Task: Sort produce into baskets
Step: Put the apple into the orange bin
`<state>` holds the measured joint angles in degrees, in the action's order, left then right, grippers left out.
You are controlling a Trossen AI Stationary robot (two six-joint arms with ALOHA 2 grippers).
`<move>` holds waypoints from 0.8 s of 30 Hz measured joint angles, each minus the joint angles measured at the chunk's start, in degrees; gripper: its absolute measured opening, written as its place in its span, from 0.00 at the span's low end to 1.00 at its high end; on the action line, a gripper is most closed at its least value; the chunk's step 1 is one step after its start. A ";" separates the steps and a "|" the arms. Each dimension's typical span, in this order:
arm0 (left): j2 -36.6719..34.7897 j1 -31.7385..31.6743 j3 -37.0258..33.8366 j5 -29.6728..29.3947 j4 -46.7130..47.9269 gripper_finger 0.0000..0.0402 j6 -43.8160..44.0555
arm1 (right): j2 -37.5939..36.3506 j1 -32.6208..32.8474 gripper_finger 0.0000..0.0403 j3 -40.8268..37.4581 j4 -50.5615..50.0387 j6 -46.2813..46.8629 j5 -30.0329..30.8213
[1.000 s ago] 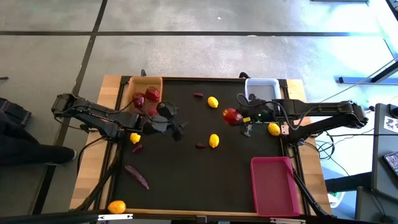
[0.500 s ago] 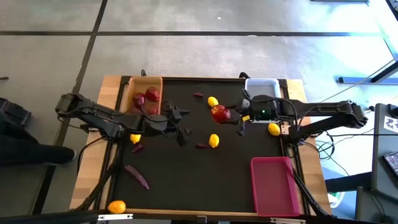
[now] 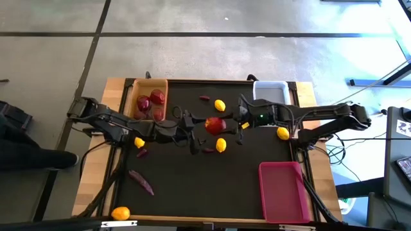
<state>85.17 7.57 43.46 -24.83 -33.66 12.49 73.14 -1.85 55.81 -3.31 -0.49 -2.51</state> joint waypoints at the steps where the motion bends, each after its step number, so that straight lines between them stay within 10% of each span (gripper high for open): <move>1: 0.44 0.00 0.00 0.87 -1.12 0.98 -0.10 | 0.44 0.00 0.50 0.00 0.28 0.00 -0.55; 24: 3.49 -0.45 0.00 2.87 2.30 0.87 1.50 | 1.55 -0.04 0.42 0.00 -4.84 0.26 -3.60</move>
<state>88.66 7.12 43.46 -21.96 -31.35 13.99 74.69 -1.89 55.81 -8.15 -0.23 -6.11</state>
